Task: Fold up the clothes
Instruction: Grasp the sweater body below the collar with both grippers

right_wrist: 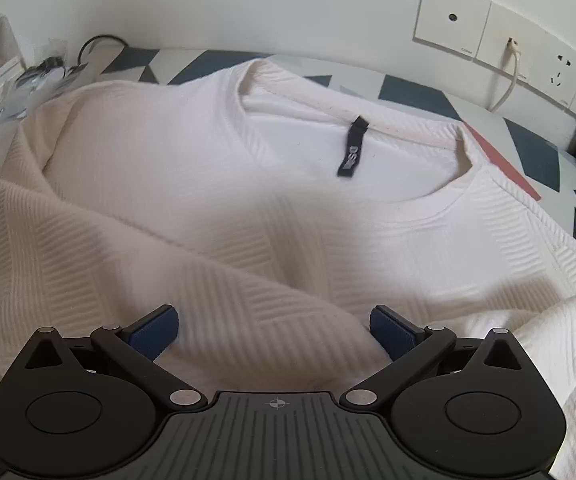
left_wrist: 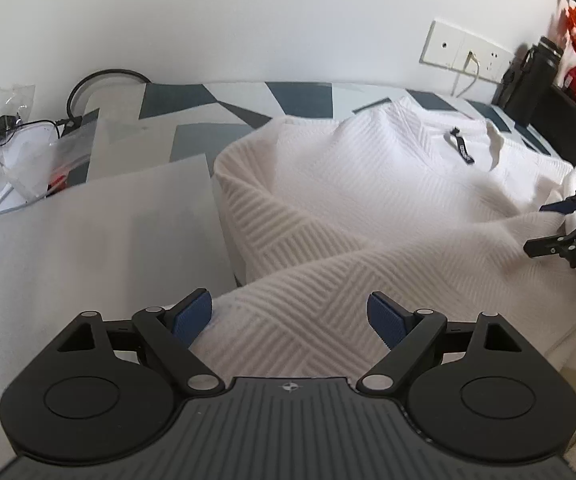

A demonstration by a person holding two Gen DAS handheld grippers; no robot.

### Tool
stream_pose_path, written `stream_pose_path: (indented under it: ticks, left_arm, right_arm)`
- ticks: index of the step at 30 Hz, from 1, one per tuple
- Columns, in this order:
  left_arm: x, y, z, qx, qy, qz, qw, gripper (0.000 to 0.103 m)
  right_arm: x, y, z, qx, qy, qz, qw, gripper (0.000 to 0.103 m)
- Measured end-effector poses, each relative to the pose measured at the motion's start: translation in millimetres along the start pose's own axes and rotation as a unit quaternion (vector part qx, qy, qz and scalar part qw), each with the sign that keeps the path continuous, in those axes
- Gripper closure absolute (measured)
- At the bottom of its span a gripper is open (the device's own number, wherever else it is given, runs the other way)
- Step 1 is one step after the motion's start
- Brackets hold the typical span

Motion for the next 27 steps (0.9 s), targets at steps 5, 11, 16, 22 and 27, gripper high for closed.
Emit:
stream_pose_path:
  ticks: [5, 11, 16, 22, 27]
  left_arm:
    - [9, 7, -2, -0.005, -0.003, -0.006, 1.0000, 0.082]
    - [17, 47, -21, -0.017, 0.002, -0.054, 0.9984, 0.094]
    - [40, 76, -47, -0.035, 0.021, -0.075, 0.9964, 0.096]
    - [90, 97, -73, -0.036, 0.090, -0.072, 0.9927, 0.098]
    - [130, 106, -81, -0.032, 0.140, -0.072, 0.9870, 0.098]
  right_arm:
    - [11, 11, 5, 0.046, 0.028, -0.013, 0.998, 0.047]
    - [26, 39, -2, 0.029, 0.012, -0.043, 0.999, 0.080]
    - [47, 65, -6, 0.007, 0.017, -0.070, 0.997, 0.083]
    - [88, 100, -19, -0.027, -0.003, -0.084, 0.996, 0.084]
    - [110, 113, -21, -0.030, 0.003, -0.086, 0.996, 0.083]
Point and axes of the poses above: each gripper's, at about its wrist camera, not at the fingertips, and y roughly against the way its jaws point, z to its left, x to its underside, the point moved 6 cm from there along -y, roughly the way its jaws point, and after that the axes turned 7 degrees about x, right-handed, at the moved point
